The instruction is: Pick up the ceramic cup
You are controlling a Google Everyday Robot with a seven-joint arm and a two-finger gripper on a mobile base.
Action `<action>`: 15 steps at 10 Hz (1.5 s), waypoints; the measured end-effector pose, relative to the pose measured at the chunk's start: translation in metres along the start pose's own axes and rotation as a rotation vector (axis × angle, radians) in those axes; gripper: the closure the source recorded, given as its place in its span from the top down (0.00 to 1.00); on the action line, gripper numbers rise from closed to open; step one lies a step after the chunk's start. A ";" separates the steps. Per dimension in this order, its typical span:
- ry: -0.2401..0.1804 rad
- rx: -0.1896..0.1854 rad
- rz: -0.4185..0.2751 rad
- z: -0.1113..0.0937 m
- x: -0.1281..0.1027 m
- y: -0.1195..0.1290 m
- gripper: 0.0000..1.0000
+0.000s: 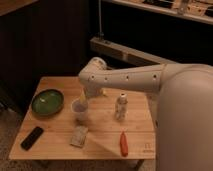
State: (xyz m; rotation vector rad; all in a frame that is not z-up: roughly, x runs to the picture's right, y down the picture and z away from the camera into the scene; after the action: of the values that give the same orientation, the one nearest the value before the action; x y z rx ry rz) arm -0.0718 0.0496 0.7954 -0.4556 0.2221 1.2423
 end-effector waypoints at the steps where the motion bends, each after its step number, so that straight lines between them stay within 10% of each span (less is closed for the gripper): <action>1: 0.005 0.001 0.003 0.007 0.001 -0.001 0.80; 6: 0.038 0.004 0.020 0.037 0.005 -0.001 0.76; 12: 0.084 0.020 0.043 0.064 0.018 -0.001 0.15; 15: 0.089 0.020 0.047 0.066 0.020 -0.003 0.04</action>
State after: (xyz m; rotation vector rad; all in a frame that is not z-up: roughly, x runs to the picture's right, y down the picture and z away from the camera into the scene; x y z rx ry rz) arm -0.0682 0.0953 0.8468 -0.4908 0.3222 1.2655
